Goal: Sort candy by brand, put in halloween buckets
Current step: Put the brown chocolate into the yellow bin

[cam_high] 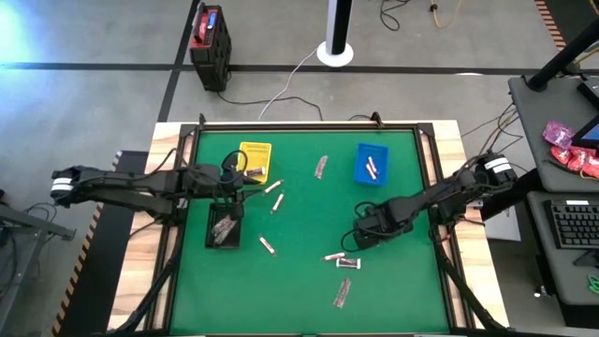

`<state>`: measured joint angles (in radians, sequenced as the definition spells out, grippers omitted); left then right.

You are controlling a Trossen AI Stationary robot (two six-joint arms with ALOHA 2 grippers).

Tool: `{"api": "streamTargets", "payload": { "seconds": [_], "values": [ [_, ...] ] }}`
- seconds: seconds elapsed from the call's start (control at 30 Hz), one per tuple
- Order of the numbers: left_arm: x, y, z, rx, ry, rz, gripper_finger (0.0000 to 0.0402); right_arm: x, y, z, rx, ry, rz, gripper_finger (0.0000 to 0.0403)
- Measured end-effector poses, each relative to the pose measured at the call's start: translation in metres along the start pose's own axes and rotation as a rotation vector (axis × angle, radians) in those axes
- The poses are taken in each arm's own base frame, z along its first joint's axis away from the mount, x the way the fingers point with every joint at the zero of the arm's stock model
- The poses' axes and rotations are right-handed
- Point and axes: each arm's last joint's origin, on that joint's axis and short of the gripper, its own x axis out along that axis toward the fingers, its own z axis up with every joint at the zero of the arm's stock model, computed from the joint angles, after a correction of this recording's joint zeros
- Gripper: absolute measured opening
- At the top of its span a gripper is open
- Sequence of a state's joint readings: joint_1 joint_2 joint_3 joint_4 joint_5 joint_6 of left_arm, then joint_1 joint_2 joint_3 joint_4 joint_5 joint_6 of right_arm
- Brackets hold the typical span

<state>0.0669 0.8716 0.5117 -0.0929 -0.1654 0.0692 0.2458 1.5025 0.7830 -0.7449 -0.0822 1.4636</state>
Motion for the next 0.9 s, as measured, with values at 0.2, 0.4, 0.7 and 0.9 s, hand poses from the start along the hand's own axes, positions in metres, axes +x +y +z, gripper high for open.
{"api": "streamTargets", "payload": {
  "seconds": [0.2, 0.4, 0.7, 0.9],
  "values": [
    [0.005, -0.001, 0.0, -0.001, -0.004, 0.0, 0.0089, 0.0, 0.002, -0.001, -0.052, -0.039, 0.011, 0.0111],
    [0.011, -0.002, 0.0, -0.001, -0.004, 0.0, 0.0089, 0.0, 0.003, 0.0, -0.082, -0.063, 0.018, 0.0031],
    [0.022, -0.004, -0.001, 0.001, 0.007, -0.027, 0.0089, -0.021, 0.016, 0.002, -0.199, -0.185, 0.096, 0.0008],
    [0.031, -0.012, 0.0, 0.032, -0.032, -0.235, 0.0089, -0.046, 0.046, 0.005, -0.38, -0.338, 0.274, 0.0008]
  ]
}}
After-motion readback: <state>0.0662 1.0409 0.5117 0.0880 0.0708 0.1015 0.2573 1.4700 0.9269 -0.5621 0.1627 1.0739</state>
